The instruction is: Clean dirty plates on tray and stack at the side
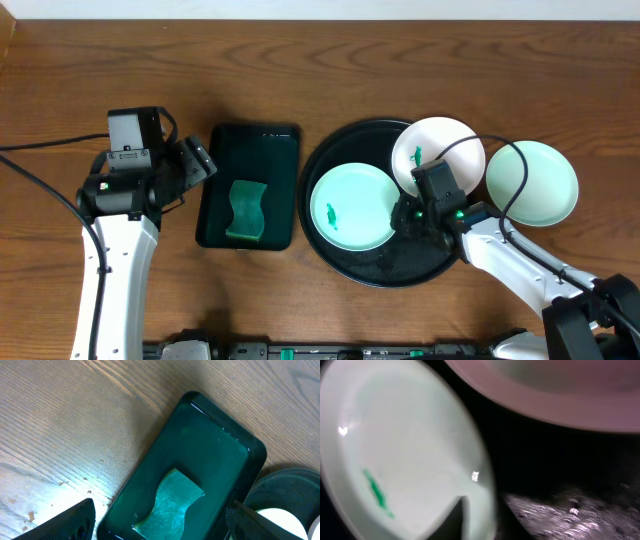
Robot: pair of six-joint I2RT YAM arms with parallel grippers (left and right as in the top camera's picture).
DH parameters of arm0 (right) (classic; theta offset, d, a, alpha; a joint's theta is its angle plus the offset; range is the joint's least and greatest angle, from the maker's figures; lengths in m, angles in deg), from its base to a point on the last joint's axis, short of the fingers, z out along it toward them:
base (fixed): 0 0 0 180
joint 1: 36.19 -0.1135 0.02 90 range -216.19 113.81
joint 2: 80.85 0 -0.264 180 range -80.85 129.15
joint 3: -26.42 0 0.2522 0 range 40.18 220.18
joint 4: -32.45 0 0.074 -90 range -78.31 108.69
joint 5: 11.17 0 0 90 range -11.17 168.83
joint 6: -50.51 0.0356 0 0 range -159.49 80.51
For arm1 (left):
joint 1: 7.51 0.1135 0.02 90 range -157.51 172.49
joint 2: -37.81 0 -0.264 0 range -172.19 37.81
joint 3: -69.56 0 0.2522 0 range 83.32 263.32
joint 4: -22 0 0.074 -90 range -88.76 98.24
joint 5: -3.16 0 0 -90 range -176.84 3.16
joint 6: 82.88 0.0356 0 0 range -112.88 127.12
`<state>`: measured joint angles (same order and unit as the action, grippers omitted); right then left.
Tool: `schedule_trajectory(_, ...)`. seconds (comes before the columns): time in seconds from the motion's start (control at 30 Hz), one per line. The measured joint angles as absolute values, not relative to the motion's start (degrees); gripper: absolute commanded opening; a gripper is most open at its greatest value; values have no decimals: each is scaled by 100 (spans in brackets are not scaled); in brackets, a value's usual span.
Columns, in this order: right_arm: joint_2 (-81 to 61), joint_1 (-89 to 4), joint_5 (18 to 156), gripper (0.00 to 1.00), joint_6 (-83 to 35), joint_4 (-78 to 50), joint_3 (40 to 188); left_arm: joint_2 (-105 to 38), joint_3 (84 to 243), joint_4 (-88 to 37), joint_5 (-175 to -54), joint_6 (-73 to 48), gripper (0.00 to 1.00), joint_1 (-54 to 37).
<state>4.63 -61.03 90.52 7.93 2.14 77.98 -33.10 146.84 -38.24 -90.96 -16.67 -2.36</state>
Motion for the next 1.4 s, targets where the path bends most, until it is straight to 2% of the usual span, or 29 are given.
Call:
schedule_trajectory(0.1, 401, -6101, 9196, 42, 544, 61, 7829, -3310, 14684, -3824, -9096, -1667, 84, -236)
schedule_trajectory(0.17, 329, -6092, 9237, 48, 286, -359, 7973, -3312, 14684, -3826, -9098, -1667, 84, -236)
schedule_trajectory(0.3, 233, -5979, 9268, 55, -503, -1651, 8804, -3312, 14684, -3821, -9096, -1667, 84, -236)
schedule_trajectory(0.43, 226, -5725, 9226, 56, -1497, -2918, 10067, -3312, 14684, -3824, -9096, -1667, 84, -236)
schedule_trajectory(0.63, 137, -5605, 9139, 57, -2199, -2993, 10773, -3312, 14684, -3826, -9096, -1667, 84, -236)
schedule_trajectory(0.67, 139, -5607, 9095, 61, -2245, -2999, 10773, -3312, 14684, -3826, -9096, -1667, 84, -236)
schedule_trajectory(0.7, 161, -5607, 9054, 73, -2291, -3006, 10771, -3310, 14684, -3824, -9096, -1667, 84, -236)
schedule_trajectory(0.73, 189, -5607, 9019, 99, -2348, -2995, 10771, -3312, 14684, -3826, -9096, -1667, 84, -236)
schedule_trajectory(0.87, 395, -5614, 8938, 99, -2592, -2840, 10771, -3310, 14684, -3826, -9096, -1667, 84, -236)
schedule_trajectory(1.0, 692, -5642, 8927, 63, -2866, -2809, 10771, -3312, 14684, -3826, -9096, -1667, 84, -236)
schedule_trajectory(1.1, 987, -5705, 8910, 20, -2984, -2765, 10771, -3312, 14684, -3826, -9096, -1667, 84, -236)
schedule_trajectory(1.13, 1088, -5718, 8912, 13, -3012, -2737, 10771, -3312, 14684, -3826, -9096, -1667, 84, -236)
schedule_trajectory(1.17, 1203, -5753, 8903, 11, -3036, -2728, 10769, -3310, 14684, -3826, -9096, -1667, 84, -236)
schedule_trajectory(1.4, 1848, -5797, 8903, 14, -3058, -2774, 10766, -3310, 14684, -3826, -9096, -1667, 84, -236)
